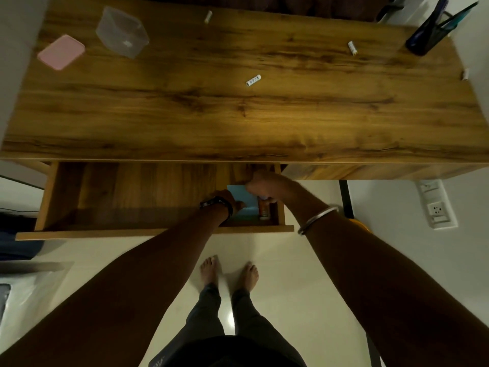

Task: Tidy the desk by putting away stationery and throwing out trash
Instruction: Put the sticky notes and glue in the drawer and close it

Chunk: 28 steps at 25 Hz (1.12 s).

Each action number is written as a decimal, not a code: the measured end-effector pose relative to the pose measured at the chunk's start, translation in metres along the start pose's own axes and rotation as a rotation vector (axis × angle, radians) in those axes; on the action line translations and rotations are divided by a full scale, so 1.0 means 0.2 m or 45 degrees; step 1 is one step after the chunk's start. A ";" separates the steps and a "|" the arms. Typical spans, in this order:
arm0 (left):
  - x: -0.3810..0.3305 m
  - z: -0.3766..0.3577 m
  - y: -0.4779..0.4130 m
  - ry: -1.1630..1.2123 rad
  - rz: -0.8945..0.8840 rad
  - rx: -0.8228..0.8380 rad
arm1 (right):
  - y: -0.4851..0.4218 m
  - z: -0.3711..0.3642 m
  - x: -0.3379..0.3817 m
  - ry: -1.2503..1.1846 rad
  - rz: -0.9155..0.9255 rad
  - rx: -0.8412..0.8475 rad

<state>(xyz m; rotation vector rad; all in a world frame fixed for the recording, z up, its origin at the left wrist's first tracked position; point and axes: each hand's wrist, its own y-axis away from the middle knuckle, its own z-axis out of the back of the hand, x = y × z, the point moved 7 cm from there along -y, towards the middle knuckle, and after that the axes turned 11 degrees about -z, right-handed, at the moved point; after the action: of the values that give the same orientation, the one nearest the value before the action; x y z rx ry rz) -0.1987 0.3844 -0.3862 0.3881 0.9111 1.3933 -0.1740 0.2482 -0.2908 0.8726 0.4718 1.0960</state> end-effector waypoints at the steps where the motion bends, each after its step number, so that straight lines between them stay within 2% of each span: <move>1: 0.00 -0.01 0.02 -0.022 -0.032 0.044 | 0.00 -0.03 0.00 -0.006 0.027 0.088; 5: 0.01 0.02 0.10 0.003 -0.210 0.120 | 0.02 -0.11 0.01 0.157 0.277 0.083; 9: 0.13 0.08 0.18 0.053 -0.144 0.063 | 0.00 -0.17 0.01 0.142 0.407 -0.042; 13: 0.19 0.08 0.22 0.023 -0.143 0.003 | -0.02 -0.19 0.02 0.217 0.437 -0.211; 20: 0.20 0.06 0.30 0.110 -0.172 -0.173 | -0.03 -0.23 0.00 0.359 0.399 -0.222; 23: 0.21 0.04 0.32 0.132 -0.170 -0.192 | -0.01 -0.21 0.00 0.255 0.438 -0.226; 26: 0.20 0.03 0.34 0.112 -0.180 -0.168 | 0.02 -0.20 0.00 0.295 0.483 -0.334; 28: 0.19 0.01 0.35 0.095 -0.184 -0.145 | 0.03 -0.24 -0.01 0.407 0.515 -0.294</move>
<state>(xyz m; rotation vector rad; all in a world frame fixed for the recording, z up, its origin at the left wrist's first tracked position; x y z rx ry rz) -0.2466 0.4336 -0.3472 0.1814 0.8981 1.3269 -0.2117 0.2655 -0.3144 0.6016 0.4294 1.6416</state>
